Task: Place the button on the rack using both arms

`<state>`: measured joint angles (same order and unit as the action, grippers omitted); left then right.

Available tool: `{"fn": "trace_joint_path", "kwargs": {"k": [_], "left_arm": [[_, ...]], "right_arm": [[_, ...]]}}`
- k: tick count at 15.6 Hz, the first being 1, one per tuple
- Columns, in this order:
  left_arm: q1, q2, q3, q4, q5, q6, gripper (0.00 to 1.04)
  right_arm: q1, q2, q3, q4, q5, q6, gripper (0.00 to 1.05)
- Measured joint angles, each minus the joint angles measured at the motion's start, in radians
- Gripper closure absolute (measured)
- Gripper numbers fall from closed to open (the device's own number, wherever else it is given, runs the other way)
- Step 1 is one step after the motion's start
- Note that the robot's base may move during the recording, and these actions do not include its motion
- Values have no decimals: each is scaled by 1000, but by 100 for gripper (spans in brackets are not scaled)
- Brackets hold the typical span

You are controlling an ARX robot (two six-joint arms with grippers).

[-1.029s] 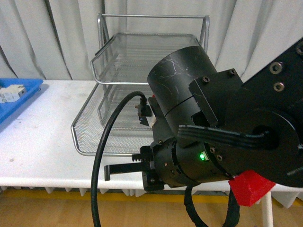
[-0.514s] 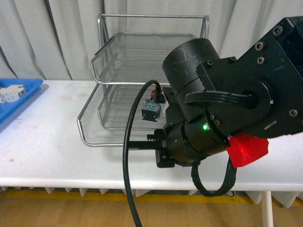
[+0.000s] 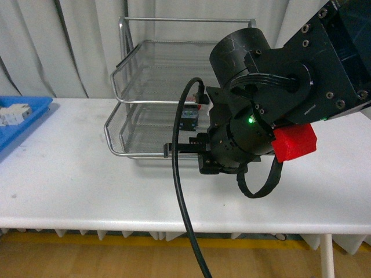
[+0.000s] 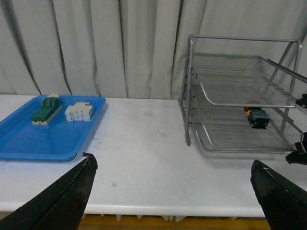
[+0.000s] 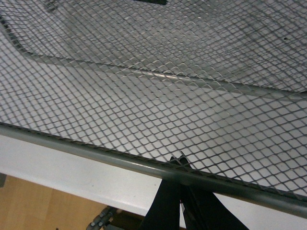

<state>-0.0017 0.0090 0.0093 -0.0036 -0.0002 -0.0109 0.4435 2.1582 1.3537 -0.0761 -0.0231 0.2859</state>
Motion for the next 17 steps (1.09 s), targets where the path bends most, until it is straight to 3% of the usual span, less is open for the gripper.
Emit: {"fn": "trace_joint_path", "kwargs": {"k": [12, 15, 17], "left_arm": [[0, 0, 0, 0, 0, 0, 7], [0, 0, 0, 0, 0, 0, 7], [0, 0, 0, 0, 0, 0, 7]], "right_arm": [[-103, 134, 247, -60, 10, -70, 103], [-116, 147, 253, -55, 19, -69, 103], [-115, 89, 150, 18, -8, -19, 103]]}}
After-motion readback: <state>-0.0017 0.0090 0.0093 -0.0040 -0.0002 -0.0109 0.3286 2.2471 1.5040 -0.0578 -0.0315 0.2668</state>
